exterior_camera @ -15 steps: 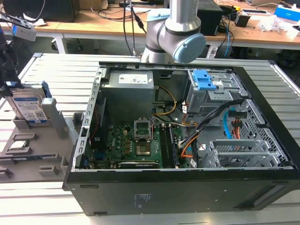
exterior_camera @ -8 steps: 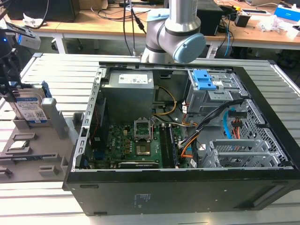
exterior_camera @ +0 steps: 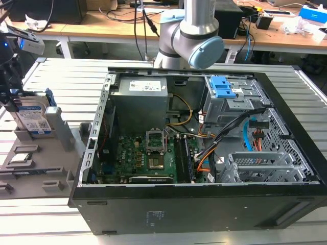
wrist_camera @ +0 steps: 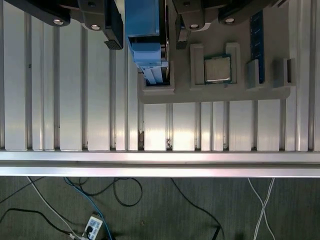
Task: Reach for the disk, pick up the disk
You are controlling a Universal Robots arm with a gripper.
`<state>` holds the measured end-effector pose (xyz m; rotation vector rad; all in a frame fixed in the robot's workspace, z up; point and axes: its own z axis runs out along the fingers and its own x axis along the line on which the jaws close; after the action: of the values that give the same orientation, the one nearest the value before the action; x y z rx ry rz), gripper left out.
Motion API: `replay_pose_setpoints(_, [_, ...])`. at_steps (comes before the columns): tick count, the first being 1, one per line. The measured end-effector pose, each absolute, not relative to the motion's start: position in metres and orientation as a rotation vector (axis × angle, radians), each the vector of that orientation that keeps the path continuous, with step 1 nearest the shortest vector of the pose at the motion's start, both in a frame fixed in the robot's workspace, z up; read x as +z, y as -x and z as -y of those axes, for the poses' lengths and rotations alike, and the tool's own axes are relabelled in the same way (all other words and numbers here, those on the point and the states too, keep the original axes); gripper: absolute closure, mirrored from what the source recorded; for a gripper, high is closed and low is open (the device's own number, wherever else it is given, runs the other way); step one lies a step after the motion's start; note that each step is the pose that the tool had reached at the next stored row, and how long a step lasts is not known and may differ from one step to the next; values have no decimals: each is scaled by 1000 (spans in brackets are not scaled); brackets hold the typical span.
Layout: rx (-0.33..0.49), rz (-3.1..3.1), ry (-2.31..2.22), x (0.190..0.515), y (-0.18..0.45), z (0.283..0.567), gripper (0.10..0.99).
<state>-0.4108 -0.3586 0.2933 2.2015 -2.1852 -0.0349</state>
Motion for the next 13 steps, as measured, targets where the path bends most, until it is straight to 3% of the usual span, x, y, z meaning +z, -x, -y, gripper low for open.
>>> replay_pose_setpoints(1, [-35,2185,-2202,293,411,359,561])
replay_pose_setpoints(3, [-35,2185,-2202,293,411,359,690])
replay_pose_setpoints(13, [-35,2185,-2202,293,411,359,718])
